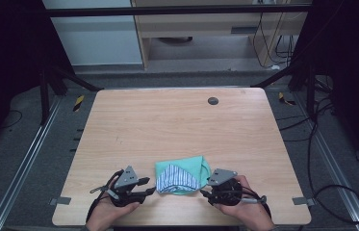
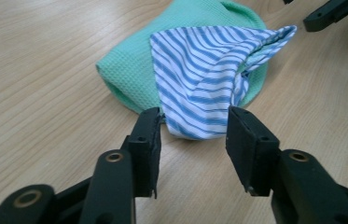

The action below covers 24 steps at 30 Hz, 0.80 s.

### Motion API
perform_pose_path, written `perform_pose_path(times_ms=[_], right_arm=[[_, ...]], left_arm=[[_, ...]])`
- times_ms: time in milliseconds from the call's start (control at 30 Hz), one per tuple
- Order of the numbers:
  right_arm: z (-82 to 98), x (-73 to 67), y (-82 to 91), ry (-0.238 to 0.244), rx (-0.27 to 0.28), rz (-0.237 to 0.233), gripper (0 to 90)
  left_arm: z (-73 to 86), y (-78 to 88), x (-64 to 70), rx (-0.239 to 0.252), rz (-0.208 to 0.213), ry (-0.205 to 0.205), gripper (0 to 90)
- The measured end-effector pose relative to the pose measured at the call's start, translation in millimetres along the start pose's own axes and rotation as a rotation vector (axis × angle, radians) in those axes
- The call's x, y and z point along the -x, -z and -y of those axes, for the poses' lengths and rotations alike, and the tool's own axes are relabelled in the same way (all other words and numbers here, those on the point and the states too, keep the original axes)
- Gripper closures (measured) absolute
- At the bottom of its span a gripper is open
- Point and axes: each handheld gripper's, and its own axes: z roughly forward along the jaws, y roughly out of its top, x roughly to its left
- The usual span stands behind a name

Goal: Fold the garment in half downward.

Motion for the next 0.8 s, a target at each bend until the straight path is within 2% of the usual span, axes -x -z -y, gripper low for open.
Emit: perform_pose_path(times_ms=[100,133,267,367,433,467,533,600,800], right_arm=[[1.1,2.2,2.8,-0.005,0.007,0.022,44.1],[2.2,4.7,4.1,-0.018,0.011,0.038,38.4],[4.3,10.1,5.7,-0.047,0.009,0.075,26.0],[5.7,14.3,6.4,-0.067,0.013,0.104,19.6],[6.2,18.2,6.9,-0.107,0.014,0.109,15.7],[6.2,18.2,6.9,-0.107,0.014,0.109,15.7],[7.6,23.2,8.8,-0.141,0.028,0.134,11.8],[8.0,26.7,10.1,-0.177,0.037,0.146,10.0],[9.6,36.5,15.8,-0.286,0.062,0.211,7.8]], left_arm=[[0.5,1.4,-3.5,0.002,-0.015,0.012,47.9],[0.6,3.4,-8.7,0.001,-0.031,0.027,45.0],[1.2,8.5,-17.0,0.013,-0.074,0.055,33.9],[2.8,10.4,-24.4,0.006,-0.095,0.089,25.3],[3.5,10.8,-26.7,0.002,-0.105,0.099,21.7],[5.0,11.7,-30.9,-0.012,-0.134,0.114,21.7],[6.5,12.6,-34.9,-0.021,-0.158,0.132,17.2],[7.8,14.0,-39.2,-0.019,-0.174,0.154,14.7],[9.8,19.8,-46.6,-0.006,-0.198,0.184,10.9]])
